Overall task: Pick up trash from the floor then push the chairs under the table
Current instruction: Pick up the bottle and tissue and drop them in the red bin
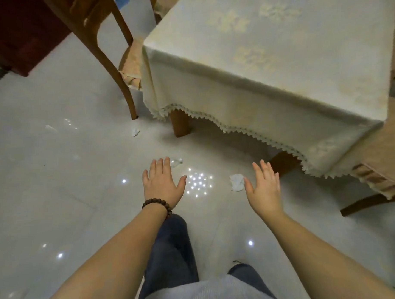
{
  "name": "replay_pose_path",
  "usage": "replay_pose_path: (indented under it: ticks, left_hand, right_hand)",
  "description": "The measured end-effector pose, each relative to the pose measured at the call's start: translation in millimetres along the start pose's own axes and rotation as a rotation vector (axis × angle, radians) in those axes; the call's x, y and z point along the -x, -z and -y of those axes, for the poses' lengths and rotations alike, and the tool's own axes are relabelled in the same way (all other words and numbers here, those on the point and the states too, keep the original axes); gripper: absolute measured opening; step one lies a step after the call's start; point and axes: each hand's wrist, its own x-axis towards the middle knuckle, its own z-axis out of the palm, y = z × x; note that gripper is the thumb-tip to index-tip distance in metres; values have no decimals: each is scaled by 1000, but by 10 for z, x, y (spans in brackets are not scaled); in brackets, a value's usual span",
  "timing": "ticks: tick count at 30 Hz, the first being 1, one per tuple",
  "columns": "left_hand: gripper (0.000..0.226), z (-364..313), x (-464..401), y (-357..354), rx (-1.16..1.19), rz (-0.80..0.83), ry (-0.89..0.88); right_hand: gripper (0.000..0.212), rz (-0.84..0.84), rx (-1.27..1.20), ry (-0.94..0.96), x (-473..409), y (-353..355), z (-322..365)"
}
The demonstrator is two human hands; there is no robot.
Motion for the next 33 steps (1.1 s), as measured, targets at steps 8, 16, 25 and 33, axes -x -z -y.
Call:
replay_pose_path:
  ticks: [8, 16, 25, 33]
  left_hand:
    - [71, 866, -1411, -166, -92, 154, -182]
    - [65, 1370, -2264, -1188, -73, 273, -194]
    - [74, 1789, -3354, -3690, -109, 318, -229]
    - [94, 2010, -4425, -5298, -240, 348, -199]
  right_hand:
    - [51, -1, -27, -278, -600, -780, 735]
    - [54, 72, -12, -409, -1024, -1906, 646]
    - [54, 92, -10, -427, -1513, -4053, -644]
    - [52, 50, -3, -454, -1920, -5330, -1767]
